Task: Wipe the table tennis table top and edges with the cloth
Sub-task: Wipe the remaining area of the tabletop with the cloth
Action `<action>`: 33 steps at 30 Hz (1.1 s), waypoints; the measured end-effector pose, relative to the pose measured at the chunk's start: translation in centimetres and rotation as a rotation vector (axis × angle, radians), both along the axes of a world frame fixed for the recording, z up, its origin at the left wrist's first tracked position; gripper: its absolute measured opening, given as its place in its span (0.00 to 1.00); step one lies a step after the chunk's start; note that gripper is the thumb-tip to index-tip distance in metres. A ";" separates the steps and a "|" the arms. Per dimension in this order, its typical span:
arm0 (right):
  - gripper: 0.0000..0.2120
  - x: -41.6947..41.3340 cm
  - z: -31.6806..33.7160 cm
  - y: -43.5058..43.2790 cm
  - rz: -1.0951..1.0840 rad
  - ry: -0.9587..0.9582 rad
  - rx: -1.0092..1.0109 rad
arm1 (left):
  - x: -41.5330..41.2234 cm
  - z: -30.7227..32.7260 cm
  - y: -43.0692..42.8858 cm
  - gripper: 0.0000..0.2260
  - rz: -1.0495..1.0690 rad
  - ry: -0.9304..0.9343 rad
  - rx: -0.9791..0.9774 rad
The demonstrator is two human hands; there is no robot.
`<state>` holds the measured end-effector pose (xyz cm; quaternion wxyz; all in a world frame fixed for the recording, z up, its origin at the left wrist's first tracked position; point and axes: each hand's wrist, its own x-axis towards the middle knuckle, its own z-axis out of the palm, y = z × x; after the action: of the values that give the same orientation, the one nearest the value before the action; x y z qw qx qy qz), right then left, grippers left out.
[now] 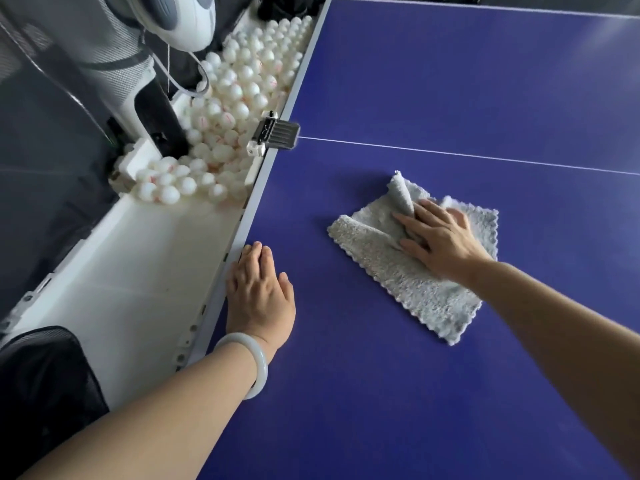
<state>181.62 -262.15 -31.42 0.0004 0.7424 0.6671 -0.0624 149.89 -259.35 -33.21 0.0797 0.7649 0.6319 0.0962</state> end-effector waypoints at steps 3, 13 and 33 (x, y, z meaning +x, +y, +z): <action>0.26 -0.9 -1.4 1.2 -0.095 0.070 0.097 | 0.0 -0.2 0.0 0.23 0.005 0.008 0.011; 0.21 -12.4 -0.7 -9.4 0.177 0.376 0.185 | 0.0 0.0 -0.1 0.23 -0.006 -0.021 0.004; 0.30 -0.8 -1.1 -15.0 -0.571 0.075 0.107 | 0.2 0.4 -0.5 0.22 -0.105 0.069 0.015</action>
<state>180.86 -277.17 -32.53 -0.0810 0.8961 0.4333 -0.0523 150.06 -259.89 -32.82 0.0573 0.8005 0.5924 0.0703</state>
